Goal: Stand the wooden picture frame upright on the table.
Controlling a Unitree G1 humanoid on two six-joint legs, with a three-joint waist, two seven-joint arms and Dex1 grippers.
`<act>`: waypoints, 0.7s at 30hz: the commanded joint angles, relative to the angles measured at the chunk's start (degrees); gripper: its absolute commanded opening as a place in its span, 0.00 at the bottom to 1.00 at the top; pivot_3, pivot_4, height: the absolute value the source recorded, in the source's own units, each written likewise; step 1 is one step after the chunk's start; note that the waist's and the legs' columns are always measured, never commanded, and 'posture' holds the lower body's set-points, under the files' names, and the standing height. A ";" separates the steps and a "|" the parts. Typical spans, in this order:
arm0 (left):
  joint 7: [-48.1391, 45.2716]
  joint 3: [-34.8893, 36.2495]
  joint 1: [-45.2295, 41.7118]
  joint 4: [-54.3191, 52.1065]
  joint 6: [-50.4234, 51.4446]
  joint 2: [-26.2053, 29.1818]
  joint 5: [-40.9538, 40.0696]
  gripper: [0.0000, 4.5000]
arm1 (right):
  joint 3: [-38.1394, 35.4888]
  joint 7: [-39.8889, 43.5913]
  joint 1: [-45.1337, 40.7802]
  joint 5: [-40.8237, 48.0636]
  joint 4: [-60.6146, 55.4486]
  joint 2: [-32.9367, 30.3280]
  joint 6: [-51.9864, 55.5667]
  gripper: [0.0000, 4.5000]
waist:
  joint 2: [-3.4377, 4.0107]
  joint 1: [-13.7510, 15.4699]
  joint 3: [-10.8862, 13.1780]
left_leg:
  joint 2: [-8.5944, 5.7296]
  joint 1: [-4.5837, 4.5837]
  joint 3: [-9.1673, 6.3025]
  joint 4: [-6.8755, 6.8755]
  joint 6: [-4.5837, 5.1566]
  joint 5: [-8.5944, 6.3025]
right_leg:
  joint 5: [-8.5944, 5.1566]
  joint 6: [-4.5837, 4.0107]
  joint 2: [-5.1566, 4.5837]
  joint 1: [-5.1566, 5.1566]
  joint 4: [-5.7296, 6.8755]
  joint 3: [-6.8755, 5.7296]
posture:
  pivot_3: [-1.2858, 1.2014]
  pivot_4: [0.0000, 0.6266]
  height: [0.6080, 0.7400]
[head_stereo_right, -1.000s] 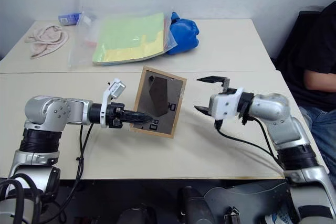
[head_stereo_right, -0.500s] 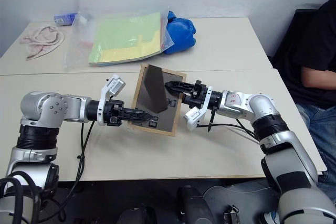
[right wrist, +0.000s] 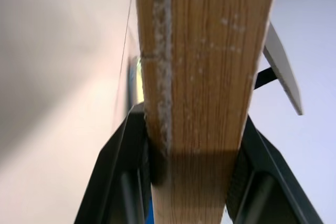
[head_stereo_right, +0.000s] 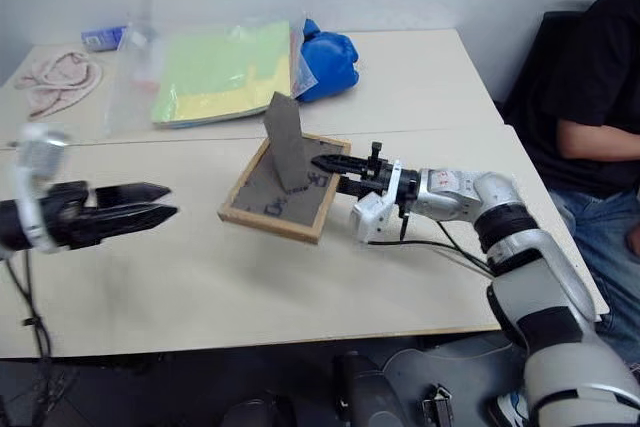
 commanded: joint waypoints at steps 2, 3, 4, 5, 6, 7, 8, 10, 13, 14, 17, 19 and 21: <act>3.21 -0.33 5.64 -8.34 -14.42 -3.92 5.58 1.00 | -7.91 31.75 4.79 39.51 -20.65 1.51 46.26 0.28 | 0.15 1.37 0.09 | -0.01 -0.09 -0.08 0.10 0.06 -0.03 | 0.06 0.11 -0.02 -0.03 0.00 0.01 | 0.52 0.24 1.00; 3.94 -1.04 6.43 -9.17 -15.56 -4.79 5.47 1.00 | -9.57 33.06 5.41 43.61 -23.30 1.61 54.25 0.28 | 0.15 1.67 0.09 | -0.01 -0.14 -0.11 0.10 0.10 -0.05 | 0.08 0.13 -0.05 -0.03 -0.02 0.00 | 0.52 0.24 1.00; 4.51 -1.56 7.04 -9.62 -16.41 -5.30 5.26 1.00 | -10.97 33.86 5.88 45.99 -25.34 1.67 60.07 0.28 | 0.15 1.95 0.09 | -0.01 -0.21 -0.16 0.13 0.13 -0.07 | 0.08 0.14 -0.06 -0.05 -0.05 -0.03 | 0.52 0.24 1.00; 5.11 -2.15 7.33 -9.86 -17.41 -5.80 5.26 1.00 | -12.17 33.60 6.22 46.74 -26.13 2.08 63.72 0.28 | 0.15 2.23 0.09 | -0.01 -0.26 -0.17 0.13 0.17 -0.09 | 0.09 0.15 -0.08 -0.07 -0.10 -0.07 | 0.52 0.24 1.00; 5.64 -2.68 7.55 -9.96 -18.30 -6.04 5.30 1.00 | -13.24 33.35 6.48 46.95 -26.79 2.43 66.33 0.28 | 0.15 2.51 0.09 | 0.00 -0.29 -0.18 0.10 0.20 -0.11 | 0.09 0.15 -0.08 -0.10 -0.17 -0.10 | 0.52 0.24 1.00; 6.41 -3.40 7.34 -9.64 -19.01 -6.41 5.22 1.00 | -14.13 33.57 7.16 48.12 -26.66 3.23 70.36 0.28 | 0.15 2.67 0.09 | 0.00 -0.29 -0.19 0.05 0.21 -0.12 | 0.09 0.15 -0.08 -0.09 -0.23 -0.12 | 0.52 0.24 1.00; 6.99 -4.20 7.00 -9.02 -19.70 -6.52 5.29 1.00 | -14.57 33.94 7.94 48.38 -26.02 4.06 73.22 0.28 | 0.14 2.71 0.08 | 0.00 -0.29 -0.19 -0.03 0.22 -0.12 | 0.09 0.15 -0.08 -0.09 -0.32 -0.14 | 0.52 0.24 1.00; 7.67 -5.42 6.51 -7.76 -20.76 -6.25 5.28 1.00 | -14.97 34.99 9.30 47.28 -25.04 5.26 76.59 0.28 | 0.12 2.69 0.07 | 0.00 -0.29 -0.18 -0.09 0.22 -0.12 | 0.09 0.15 -0.08 -0.09 -0.40 -0.17 | 0.52 0.24 1.00; 8.10 -7.03 5.47 -6.02 -22.20 -5.47 5.31 1.00 | -13.78 37.05 11.83 41.90 -23.74 6.32 75.68 0.28 | 0.12 2.66 0.07 | -0.01 -0.31 -0.16 -0.12 0.22 -0.12 | 0.09 0.15 -0.08 -0.11 -0.43 -0.17 | 0.52 0.24 1.00; 8.07 -7.58 5.04 -5.57 -22.41 -5.26 5.04 1.00 | -14.24 36.78 12.36 41.16 -23.02 7.02 75.96 0.28 | 0.13 2.56 0.07 | -0.01 -0.33 -0.15 -0.11 0.22 -0.12 | 0.09 0.15 -0.08 -0.12 -0.42 -0.17 | 0.52 0.24 1.00; 8.03 -9.11 4.46 -4.82 -23.48 -4.70 4.92 1.00 | -14.38 37.61 13.99 37.06 -22.17 7.74 72.04 0.44 | 0.12 2.42 0.07 | -0.02 -0.28 -0.10 -0.09 0.23 -0.13 | 0.11 0.18 -0.08 -0.10 -0.39 -0.13 | 0.52 0.24 1.00; 7.97 -10.09 3.91 -4.08 -23.44 -4.34 4.46 1.00 | -15.08 39.16 14.71 37.40 -24.39 6.64 75.33 0.57 | 0.13 2.56 0.07 | -0.02 -0.28 -0.11 -0.10 0.22 -0.12 | 0.11 0.18 -0.07 -0.09 -0.40 -0.14 | 0.52 0.24 1.00; 7.88 -10.73 3.35 -3.23 -22.65 -3.84 3.54 1.00 | -16.84 39.33 14.77 38.28 -27.17 5.14 79.42 0.72 | 0.13 2.69 0.07 | -0.02 -0.32 -0.11 -0.10 0.23 -0.13 | 0.11 0.18 -0.07 -0.12 -0.42 -0.15 | 0.52 0.24 1.00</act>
